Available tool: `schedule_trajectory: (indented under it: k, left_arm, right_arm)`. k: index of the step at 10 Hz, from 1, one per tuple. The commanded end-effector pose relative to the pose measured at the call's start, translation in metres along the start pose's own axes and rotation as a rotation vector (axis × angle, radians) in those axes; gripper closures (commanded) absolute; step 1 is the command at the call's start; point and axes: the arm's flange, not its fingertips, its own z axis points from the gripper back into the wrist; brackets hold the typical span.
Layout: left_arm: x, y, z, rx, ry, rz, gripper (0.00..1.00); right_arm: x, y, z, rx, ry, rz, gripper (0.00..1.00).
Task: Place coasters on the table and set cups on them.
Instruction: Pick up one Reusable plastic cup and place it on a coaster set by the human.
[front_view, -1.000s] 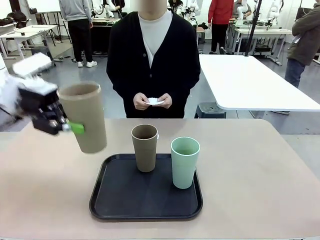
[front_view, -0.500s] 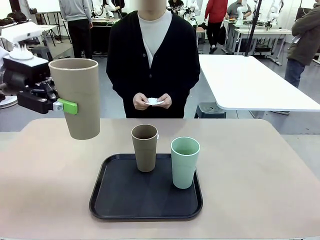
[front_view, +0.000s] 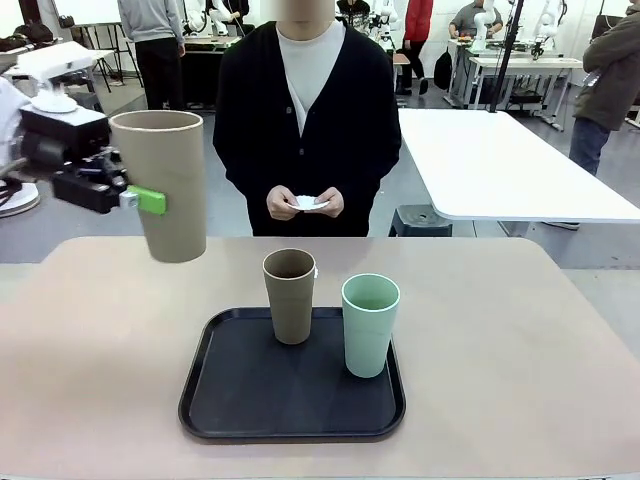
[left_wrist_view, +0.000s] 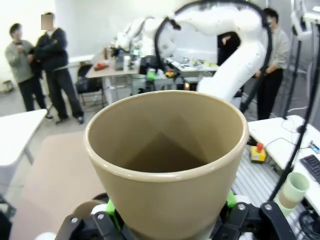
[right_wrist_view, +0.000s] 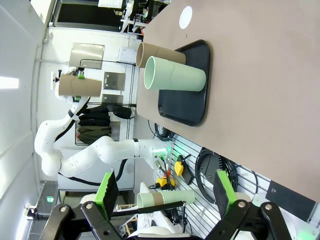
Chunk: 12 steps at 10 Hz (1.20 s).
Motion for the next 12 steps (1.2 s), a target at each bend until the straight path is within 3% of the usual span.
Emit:
schedule_trajectory:
  k: [1,6,9,12]
  left_arm:
    - [0.002,0.074,0.007,0.057,-0.027,-0.054,0.14]
    - [-0.024,0.196,-0.007,0.141,-0.059,-0.093,0.14]
    - [-0.053,0.23,-0.035,0.147,-0.025,-0.122,0.14]
    - [-0.069,0.236,-0.059,0.127,-0.029,-0.157,0.14]
  right_arm:
    - [0.002,0.001,0.001,0.023,-0.012,0.016,0.0]
    - [0.002,0.001,0.001,0.023,-0.012,0.016,0.0]
    - [0.002,0.001,0.001,0.023,-0.012,0.016,0.0]
    - [0.002,0.001,0.001,0.023,-0.012,0.016,0.0]
